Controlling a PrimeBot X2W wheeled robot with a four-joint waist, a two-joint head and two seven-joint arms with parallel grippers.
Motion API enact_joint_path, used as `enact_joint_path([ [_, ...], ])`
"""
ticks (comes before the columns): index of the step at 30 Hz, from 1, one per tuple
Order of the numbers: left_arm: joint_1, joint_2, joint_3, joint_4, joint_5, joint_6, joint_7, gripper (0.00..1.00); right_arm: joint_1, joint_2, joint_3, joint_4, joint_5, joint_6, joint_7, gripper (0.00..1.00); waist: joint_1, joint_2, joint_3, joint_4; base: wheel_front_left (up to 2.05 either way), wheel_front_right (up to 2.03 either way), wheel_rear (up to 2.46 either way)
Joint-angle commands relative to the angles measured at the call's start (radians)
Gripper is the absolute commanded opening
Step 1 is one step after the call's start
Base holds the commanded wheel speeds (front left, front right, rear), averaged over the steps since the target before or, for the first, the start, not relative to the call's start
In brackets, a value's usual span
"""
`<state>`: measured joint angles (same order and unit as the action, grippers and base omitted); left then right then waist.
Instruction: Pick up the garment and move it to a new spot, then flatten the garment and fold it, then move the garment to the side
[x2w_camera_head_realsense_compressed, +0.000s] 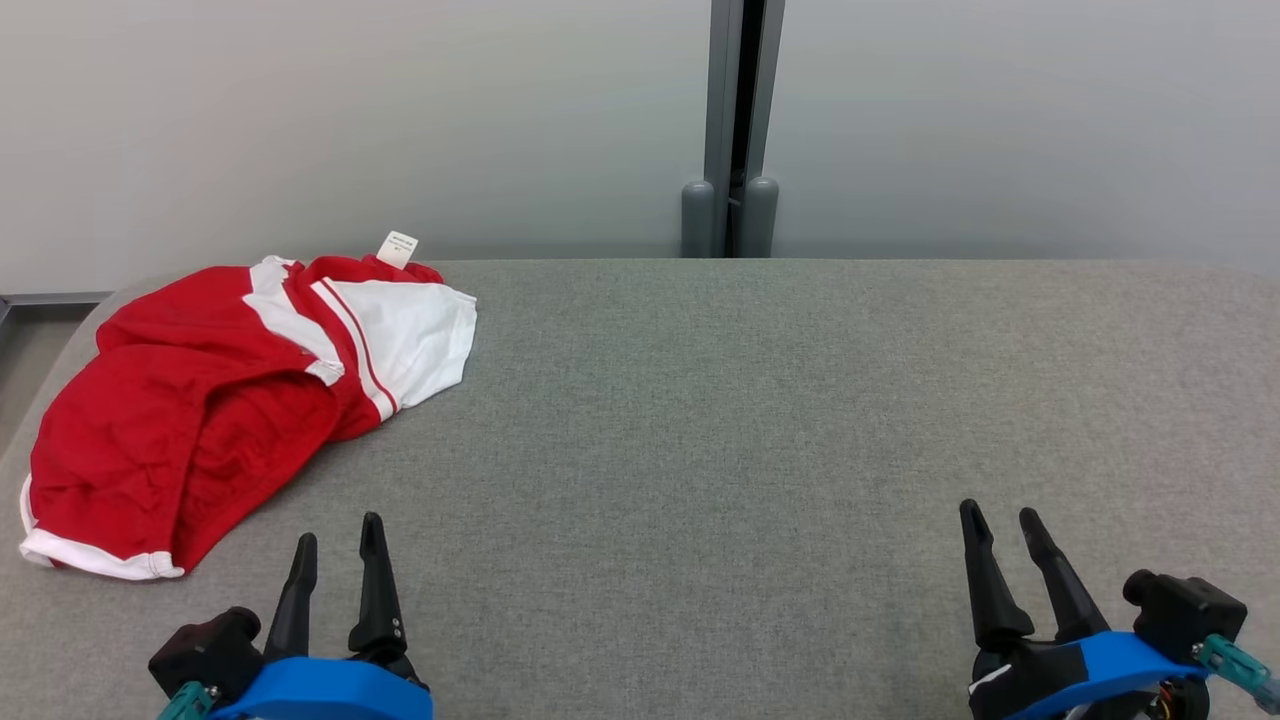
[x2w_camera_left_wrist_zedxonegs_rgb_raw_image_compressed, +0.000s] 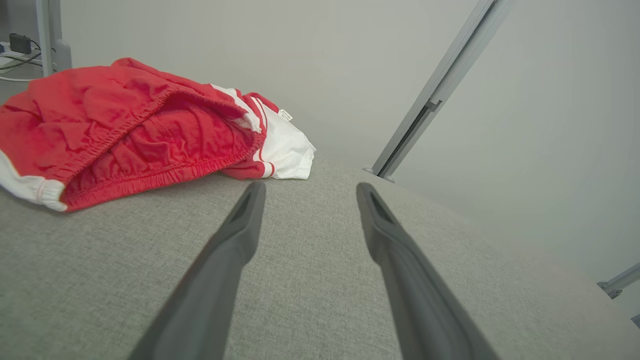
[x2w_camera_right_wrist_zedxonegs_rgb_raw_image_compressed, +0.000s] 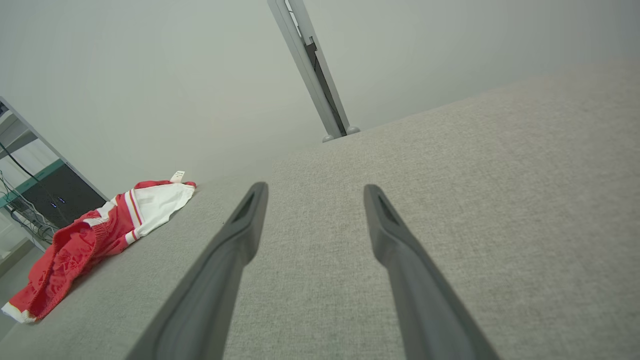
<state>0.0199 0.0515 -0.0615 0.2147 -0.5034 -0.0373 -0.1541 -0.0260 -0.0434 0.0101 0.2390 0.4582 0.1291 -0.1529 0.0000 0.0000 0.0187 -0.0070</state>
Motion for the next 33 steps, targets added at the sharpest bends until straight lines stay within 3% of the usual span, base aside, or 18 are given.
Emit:
enact_joint_path([
  [1,0.005,0.004,-0.004,-0.003,0.033,-0.005,-0.012,1.00,0.000,-0.008,0.005,-0.002,-0.038,0.002,-0.014,1.00,0.0000,0.0000,-0.001,0.000,0.00,0.00,0.00],
  [33,0.037,0.000,-0.011,0.066,0.239,-0.005,-0.080,1.00,0.018,-0.009,0.017,0.028,-0.328,0.002,-0.082,1.00,0.0000,0.0000,-0.015,-0.005,0.00,0.00,0.00],
])
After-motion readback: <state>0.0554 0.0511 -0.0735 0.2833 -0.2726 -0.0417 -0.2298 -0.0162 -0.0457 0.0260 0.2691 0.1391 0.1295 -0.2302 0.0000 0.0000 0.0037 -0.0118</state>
